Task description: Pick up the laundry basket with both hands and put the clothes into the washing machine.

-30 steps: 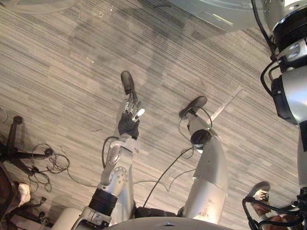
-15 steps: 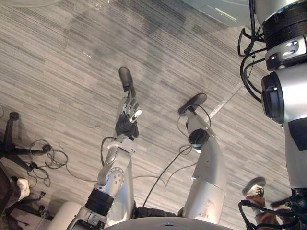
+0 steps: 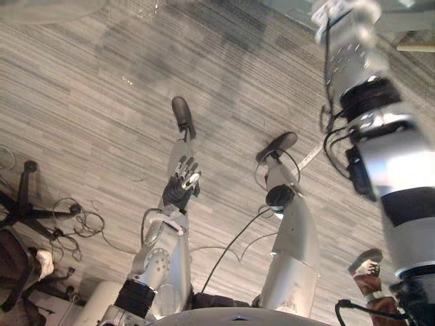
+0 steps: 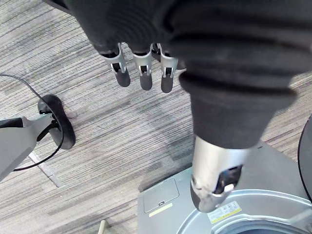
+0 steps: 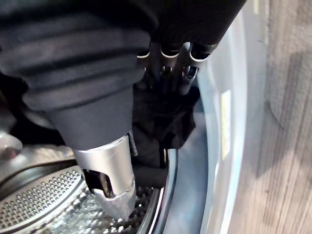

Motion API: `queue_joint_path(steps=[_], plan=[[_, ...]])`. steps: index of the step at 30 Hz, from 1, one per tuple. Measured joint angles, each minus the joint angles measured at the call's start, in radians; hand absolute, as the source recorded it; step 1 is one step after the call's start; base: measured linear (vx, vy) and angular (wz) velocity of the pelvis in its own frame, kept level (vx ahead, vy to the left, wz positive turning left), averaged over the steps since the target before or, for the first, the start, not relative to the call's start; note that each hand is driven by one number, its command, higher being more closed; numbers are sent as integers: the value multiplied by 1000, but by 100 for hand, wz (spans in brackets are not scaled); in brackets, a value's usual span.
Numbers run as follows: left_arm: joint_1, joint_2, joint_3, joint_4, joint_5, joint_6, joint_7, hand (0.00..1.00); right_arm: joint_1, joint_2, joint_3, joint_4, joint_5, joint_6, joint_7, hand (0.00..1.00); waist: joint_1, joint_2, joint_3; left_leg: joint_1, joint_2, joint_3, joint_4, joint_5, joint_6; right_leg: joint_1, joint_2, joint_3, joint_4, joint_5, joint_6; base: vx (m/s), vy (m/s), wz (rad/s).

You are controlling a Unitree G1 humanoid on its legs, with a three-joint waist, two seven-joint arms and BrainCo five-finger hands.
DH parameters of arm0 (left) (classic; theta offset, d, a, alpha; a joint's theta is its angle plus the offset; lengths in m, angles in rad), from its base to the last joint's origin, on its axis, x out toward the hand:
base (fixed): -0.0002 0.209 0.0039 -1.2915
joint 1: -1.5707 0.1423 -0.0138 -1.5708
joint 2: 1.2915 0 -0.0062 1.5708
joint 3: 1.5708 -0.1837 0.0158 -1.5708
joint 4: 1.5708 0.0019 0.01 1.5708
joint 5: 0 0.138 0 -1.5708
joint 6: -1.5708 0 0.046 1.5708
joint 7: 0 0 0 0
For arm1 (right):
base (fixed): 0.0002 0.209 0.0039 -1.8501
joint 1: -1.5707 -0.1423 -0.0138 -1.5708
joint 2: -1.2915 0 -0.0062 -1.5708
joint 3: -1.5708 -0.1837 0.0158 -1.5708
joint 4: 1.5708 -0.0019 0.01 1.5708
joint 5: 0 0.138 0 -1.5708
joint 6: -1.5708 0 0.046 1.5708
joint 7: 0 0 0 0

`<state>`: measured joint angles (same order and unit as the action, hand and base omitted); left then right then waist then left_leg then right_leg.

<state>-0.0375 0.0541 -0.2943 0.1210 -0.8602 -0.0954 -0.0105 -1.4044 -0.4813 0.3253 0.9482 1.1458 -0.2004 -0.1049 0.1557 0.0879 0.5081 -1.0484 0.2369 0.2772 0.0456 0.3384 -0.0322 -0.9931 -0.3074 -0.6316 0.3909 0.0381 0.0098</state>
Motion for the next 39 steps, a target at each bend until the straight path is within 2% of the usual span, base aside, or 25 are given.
queue_joint_path(steps=[3, 7, 11, 15, 16, 17, 18, 20, 24, 26, 27, 29, 30, 31, 32, 33, 34, 35, 36, 37, 38, 39], plan=[[0, -7, 18, 11, 2, 3, -21, 0, 137, 53, -28, -80, -6, -1, 41, 0, -3, 0, -1, 17, 7, 6, 6, -10, -1, 31, 18, 1, -43, 19, 2, 14, -45, -11], [0, -2, 44, 17, 20, 5, -60, 0, 343, 109, -35, -176, -58, 31, 120, 0, -5, 0, -1, 22, 26, 6, 50, -39, 2, 74, 48, -1, -100, 56, 6, 26, -45, -10], [1, 14, 61, 27, 20, 7, -93, 0, 541, 175, -40, -208, -123, 66, 175, 0, -18, -4, -4, 26, 48, 3, 122, -77, 12, 118, 68, 1, -124, 68, 9, 11, -78, -8], [2, 16, 105, 28, 40, 9, -107, 0, 776, 254, -101, -235, -132, 83, 231, 0, -31, -19, -12, 58, 64, -2, 154, -110, -2, 168, 86, 4, -140, 66, 12, -42, -93, -5], [5, 18, 116, 25, 40, 9, -107, 0, 808, 268, -105, -233, -132, 88, 233, 0, -33, -27, -16, 64, 66, -2, 157, -113, -3, 173, 88, 5, -141, 64, 13, -59, -106, -1], [22, 20, 158, 23, 50, 8, -107, 0, 893, 301, -134, -221, -164, 98, 234, 0, -47, -46, -26, 84, 71, -2, 170, -122, -7, 198, 91, 8, -141, 62, 11, -56, -104, -1], [24, 21, 166, 23, 53, 8, -106, 0, 909, 309, -139, -220, -170, 97, 234, 0, -49, -48, -27, 89, 72, -2, 173, -125, -8, 203, 91, 9, -140, 62, 11, -60, -120, -1], [43, 23, 213, 13, 109, 8, -104, 0, 1019, 341, -195, -188, -251, 99, 232, 0, -58, -63, -34, 132, 82, -2, 230, -168, -9, 262, 90, 19, -133, 53, 18, -45, -85, 0], [81, 24, 327, 13, 222, 7, -92, 0, 1167, 372, -293, -114, -408, 121, 226, 0, -59, -70, -44, 244, 97, 2, 352, -270, -13, 398, 84, 52, -124, 24, 30, -40, -44, -9], [104, 27, 411, 57, 274, 2, -75, 0, 1212, 392, -312, -94, -500, 120, 224, 0, -59, -83, -70, 312, 105, 23, 390, -312, -15, 470, 80, 65, -138, 23, 30, 27, 21, -19], [111, 27, 457, 118, 310, 0, -64, 0, 1238, 398, -327, -71, -576, 126, 215, 0, -59, -85, -106, 347, 104, 30, 405, -337, -18, 510, 79, 72, -144, 25, 24, 54, 45, 0], [112, 26, 503, 221, 399, -4, -53, 0, 1274, 426, -336, -59, -707, 139, 197, 0, -59, -96, -142, 427, 82, 50, 401, -352, -14, 587, 65, 74, -161, 7, -11, 75, 66, 15], [114, 20, 529, 300, 445, -1, -45, 0, 1300, 432, -342, -60, -780, 143, 190, 0, -62, -97, -167, 477, 65, 51, 379, -366, -3, 635, 60, 70, -168, -23, -48, 106, 31, 27], [119, 0, 552, 370, 490, -1, -35, 0, 1322, 441, -343, -68, -848, 146, 185, 0, -69, -100, -198, 524, 54, 55, 345, -365, 9, 643, 43, 82, -73, -75, -47, 83, 10, 35], [119, -8, 569, 400, 510, -1, -32, 0, 1324, 448, -342, -68, -876, 146, 184, 0, -76, -101, -201, 547, 46, 56, 339, -362, 20, 643, 33, 96, 28, -102, -24, 104, -59, 54], [123, -12, 590, 455, 552, 2, -9, 0, 1328, 474, -340, -65, -916, 154, 181, 0, -80, -123, -221, 582, 22, 57, 332, -352, 39, 650, 31, 114, 205, -151, 4, 78, -72, 52], [133, -17, 609, 486, 572, 4, 8, 0, 1340, 496, -337, -53, -928, 161, 180, 0, -73, -141, -249, 593, -2, 64, 331, -350, 35, 651, 32, 118, 229, -198, 24, 131, -89, 20], [138, -38, 634, 532, 589, 10, 46, 0, 1345, 513, -336, -34, -944, 157, 175, 0, -54, -167, -307, 601, -19, 86, 308, -351, 33, 678, 66, 169, 97, -190, 89, 91, -60, -25], [150, -52, 639, 556, 591, 11, 55, 0, 1349, 514, -332, -27, -949, 157, 169, 0, -42, -162, -334, 603, -18, 103, 265, -340, 32, 706, 101, 185, 4, -179, 110, 98, -45, -58], [140, -72, 635, 601, 591, 11, 75, 0, 1339, 510, -328, -21, -953, 159, 159, 0, -38, -155, -339, 628, -26, 139, 202, -298, 55, 720, 128, 228, -12, -217, 115, 37, -29, -34], [136, -77, 628, 615, 591, 12, 85, 0, 1338, 509, -327, -11, -954, 160, 156, 0, -44, -158, -340, 639, -48, 139, 177, -283, 59, 730, 136, 243, -5, -236, 99, 20, -28, -11], [114, -96, 613, 638, 591, 16, 101, 0, 1328, 488, -329, 21, -955, 163, 145, 0, -47, -128, -323, 673, -64, 136, 140, -266, 55, 754, 139, 255, -39, -228, 69, -51, -14, 1]])
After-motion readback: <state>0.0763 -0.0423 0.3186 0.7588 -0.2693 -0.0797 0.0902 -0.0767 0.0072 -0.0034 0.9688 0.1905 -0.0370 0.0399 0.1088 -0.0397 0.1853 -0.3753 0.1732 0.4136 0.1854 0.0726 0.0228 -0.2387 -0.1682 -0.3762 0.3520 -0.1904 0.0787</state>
